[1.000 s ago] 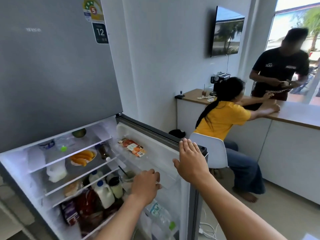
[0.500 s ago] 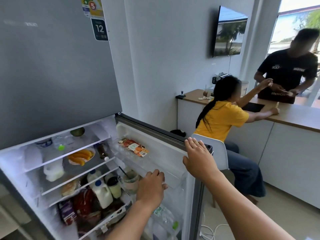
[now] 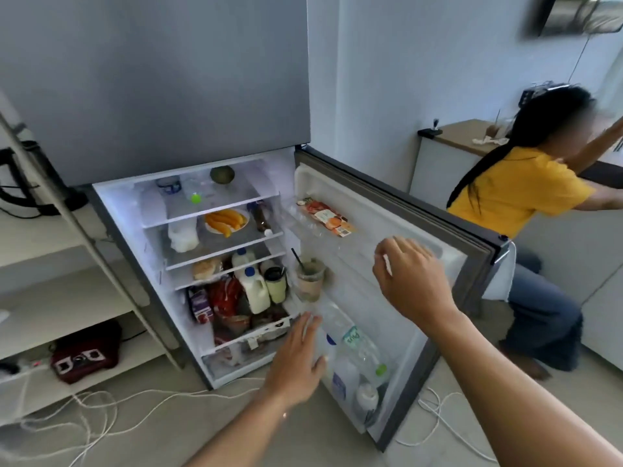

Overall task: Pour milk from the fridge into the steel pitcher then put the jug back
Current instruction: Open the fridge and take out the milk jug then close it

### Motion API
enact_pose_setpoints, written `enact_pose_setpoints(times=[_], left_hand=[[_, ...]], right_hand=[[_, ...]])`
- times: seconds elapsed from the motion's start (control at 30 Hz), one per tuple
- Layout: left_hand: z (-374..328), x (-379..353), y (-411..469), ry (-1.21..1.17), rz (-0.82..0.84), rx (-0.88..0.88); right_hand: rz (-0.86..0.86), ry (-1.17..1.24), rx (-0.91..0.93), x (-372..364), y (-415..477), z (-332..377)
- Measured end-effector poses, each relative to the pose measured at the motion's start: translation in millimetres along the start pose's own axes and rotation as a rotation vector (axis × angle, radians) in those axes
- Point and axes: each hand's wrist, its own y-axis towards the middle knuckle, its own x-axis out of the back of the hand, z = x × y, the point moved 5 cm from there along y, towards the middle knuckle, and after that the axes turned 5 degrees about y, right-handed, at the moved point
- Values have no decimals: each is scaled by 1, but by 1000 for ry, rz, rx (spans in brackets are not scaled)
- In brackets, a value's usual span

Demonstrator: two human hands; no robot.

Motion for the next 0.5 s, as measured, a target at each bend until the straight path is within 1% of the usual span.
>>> enact_pose_setpoints(times=[0.1, 0.2, 0.33, 0.4, 0.5], left_hand=[[73, -44, -40, -54, 205, 216], [118, -76, -59, -47, 349, 323], [145, -112, -51, -124, 433, 408], [152, -131, -39, -188, 462, 423], [163, -160, -17, -274, 504, 454]], right_hand=[[303, 145, -26, -61, -11, 25], [510, 168, -99, -123, -33, 27], [831, 116, -280, -189, -72, 3], [947, 79, -362, -217, -84, -9], [1020, 133, -467, -258, -94, -18]])
